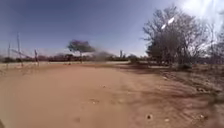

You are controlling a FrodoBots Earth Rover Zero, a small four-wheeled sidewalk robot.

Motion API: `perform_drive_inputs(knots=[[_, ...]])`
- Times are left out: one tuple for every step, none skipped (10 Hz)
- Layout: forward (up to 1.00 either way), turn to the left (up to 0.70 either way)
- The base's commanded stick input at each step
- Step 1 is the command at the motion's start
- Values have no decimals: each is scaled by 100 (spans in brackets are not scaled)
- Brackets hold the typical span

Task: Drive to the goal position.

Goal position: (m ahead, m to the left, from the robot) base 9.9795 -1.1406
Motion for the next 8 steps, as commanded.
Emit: perform_drive_inputs(knots=[[100,0],[100,0],[100,0],[100,0],[100,0],[100,0],[100,0],[100,0]])
